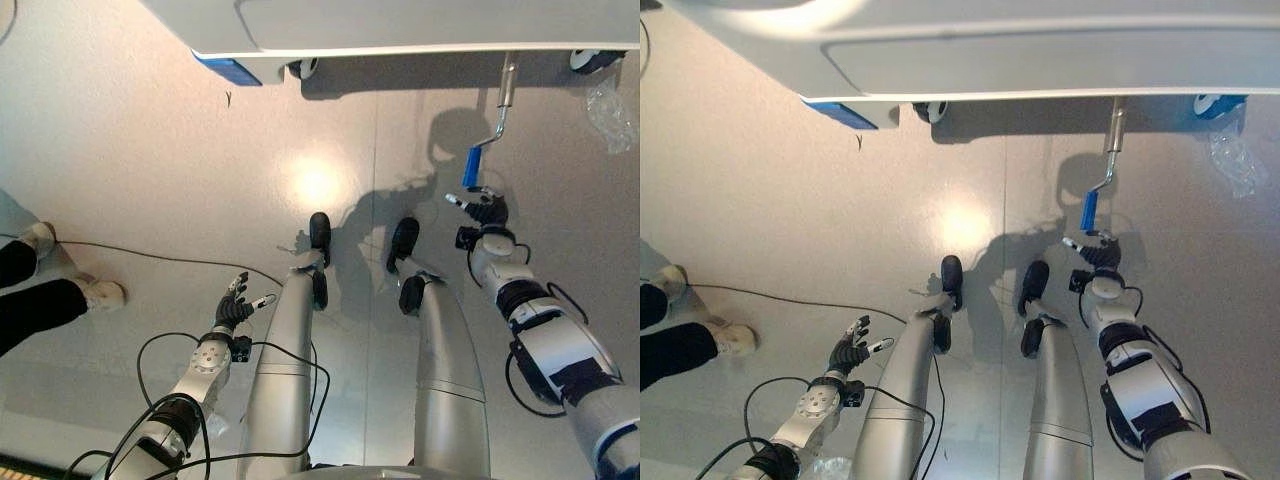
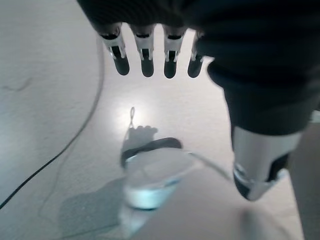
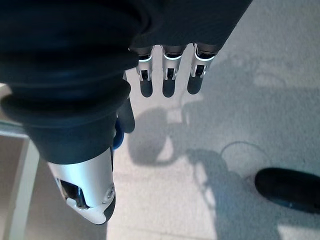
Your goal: Raise the hospital bed
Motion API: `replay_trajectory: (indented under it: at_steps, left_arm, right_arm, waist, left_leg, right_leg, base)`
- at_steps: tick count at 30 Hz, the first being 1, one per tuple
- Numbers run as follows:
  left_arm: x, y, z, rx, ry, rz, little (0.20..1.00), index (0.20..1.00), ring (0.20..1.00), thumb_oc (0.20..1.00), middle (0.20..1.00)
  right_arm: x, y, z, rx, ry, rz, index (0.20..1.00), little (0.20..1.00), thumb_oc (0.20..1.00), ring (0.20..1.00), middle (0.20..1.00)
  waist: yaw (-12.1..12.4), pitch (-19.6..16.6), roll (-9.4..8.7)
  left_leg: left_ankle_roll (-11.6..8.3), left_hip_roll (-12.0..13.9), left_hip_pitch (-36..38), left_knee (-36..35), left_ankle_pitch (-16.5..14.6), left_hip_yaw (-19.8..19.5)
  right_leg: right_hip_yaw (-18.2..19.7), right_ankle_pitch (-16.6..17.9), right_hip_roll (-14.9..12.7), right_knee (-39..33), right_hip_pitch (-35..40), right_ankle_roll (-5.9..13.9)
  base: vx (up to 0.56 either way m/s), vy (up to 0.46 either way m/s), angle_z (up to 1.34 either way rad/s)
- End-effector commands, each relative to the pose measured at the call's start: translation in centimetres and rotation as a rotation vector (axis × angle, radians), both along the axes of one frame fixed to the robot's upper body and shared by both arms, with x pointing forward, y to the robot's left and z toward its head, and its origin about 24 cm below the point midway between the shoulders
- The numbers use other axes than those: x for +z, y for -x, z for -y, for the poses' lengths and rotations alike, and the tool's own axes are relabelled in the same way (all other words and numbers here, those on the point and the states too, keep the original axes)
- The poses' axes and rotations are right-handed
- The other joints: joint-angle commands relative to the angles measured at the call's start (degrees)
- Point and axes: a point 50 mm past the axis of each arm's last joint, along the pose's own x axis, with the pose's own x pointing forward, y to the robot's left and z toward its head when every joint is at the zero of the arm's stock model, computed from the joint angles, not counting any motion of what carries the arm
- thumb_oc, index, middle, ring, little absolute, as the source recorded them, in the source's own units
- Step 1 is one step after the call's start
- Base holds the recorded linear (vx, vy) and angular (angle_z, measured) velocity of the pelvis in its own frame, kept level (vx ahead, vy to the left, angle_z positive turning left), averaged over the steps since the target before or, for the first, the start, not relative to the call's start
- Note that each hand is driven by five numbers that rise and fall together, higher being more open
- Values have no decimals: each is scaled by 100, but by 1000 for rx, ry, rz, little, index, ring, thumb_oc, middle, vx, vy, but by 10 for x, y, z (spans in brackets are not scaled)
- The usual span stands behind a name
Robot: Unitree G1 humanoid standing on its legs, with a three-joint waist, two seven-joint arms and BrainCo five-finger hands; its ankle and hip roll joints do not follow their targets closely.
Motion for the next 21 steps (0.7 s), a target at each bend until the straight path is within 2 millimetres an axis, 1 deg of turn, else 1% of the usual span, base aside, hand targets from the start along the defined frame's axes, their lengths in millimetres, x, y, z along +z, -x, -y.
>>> replay_trajectory:
  at_steps: [1,2,3,4,5,8,10,11,15,20,21]
  left_arm:
    - [-18,21,-2,59,20,-63,1000,1000,1000,1000,1000]
    - [-17,20,-1,59,21,-55,1000,1000,1000,1000,1000]
    - [-17,19,-1,59,21,-55,1000,1000,1000,1000,1000]
    - [-15,18,1,58,26,-46,1000,1000,1000,1000,1000]
    - [-15,18,1,58,26,-46,1000,1000,1000,1000,1000]
    - [-16,18,3,55,23,-50,1000,1000,1000,1000,1000]
    - [-16,18,3,57,23,-51,1000,1000,1000,1000,1000]
    - [-18,18,4,56,15,-59,1000,1000,1000,1000,1000]
    - [-17,15,4,60,8,-56,1000,1000,1000,1000,1000]
    - [-17,14,5,60,9,-53,1000,1000,1000,1000,1000]
    - [-17,14,5,59,4,-52,1000,1000,1000,1000,1000]
  right_arm:
    - [47,-5,20,-63,30,161,1000,1000,1000,1000,1000]
    - [51,-6,22,-73,32,171,1000,1000,1000,1000,1000]
    - [51,-6,22,-73,32,171,1000,1000,1000,1000,1000]
    - [58,-7,25,-88,35,183,1000,1000,1000,1000,1000]
    - [58,-7,25,-87,35,183,1000,1000,1000,1000,1000]
    - [67,-8,29,-114,48,191,1000,1000,1000,1000,1000]
    - [71,-9,28,-110,56,197,1000,1000,1000,1000,1000]
    - [69,-10,24,-97,62,194,1000,1000,1000,1000,1000]
    - [67,-10,22,-92,65,190,1000,1000,1000,1000,1000]
    - [66,-10,22,-94,63,188,1000,1000,1000,1000,1000]
    - [65,-10,23,-95,68,179,1000,1000,1000,1000,1000]
  waist:
    - [-67,-64,169]
    - [-71,-52,174]
    - [-71,-51,175]
    - [-69,-41,181]
    - [-70,-40,182]
    - [-60,-39,176]
    - [-61,-39,170]
    - [-72,-39,160]
    - [-72,-40,159]
    - [-70,-42,164]
    - [-73,-48,157]
  left_leg:
    - [-329,119,41,-244,73,-225]
    - [-331,118,42,-273,81,-233]
    - [-331,118,43,-273,81,-233]
    - [-338,115,42,-337,105,-243]
    - [-338,114,43,-339,106,-243]
    - [-342,114,56,-441,139,-239]
    - [-341,121,60,-474,152,-244]
    - [-334,118,76,-489,160,-238]
    - [-339,119,94,-502,162,-223]
    - [-344,113,93,-493,160,-227]
    - [-336,118,126,-543,181,-205]
  right_leg:
    - [194,255,-129,-233,250,483]
    - [195,253,-125,-253,259,486]
    - [195,254,-125,-254,260,486]
    - [193,254,-123,-276,254,487]
    - [192,255,-124,-277,255,487]
    - [163,273,-128,-338,262,497]
    - [161,282,-123,-360,261,498]
    - [148,292,-126,-384,270,503]
    - [143,295,-138,-385,276,501]
    - [155,315,-140,-406,290,503]
    - [164,365,-122,-495,335,510]
  base:
    - [43,-43,-3]
    - [43,-43,-5]
    - [0,0,0]
    - [0,0,0]
    - [0,0,0]
    - [0,0,0]
    - [0,0,0]
    - [0,0,0]
    - [0,0,0]
    - [0,0,0]
    - [0,0,0]
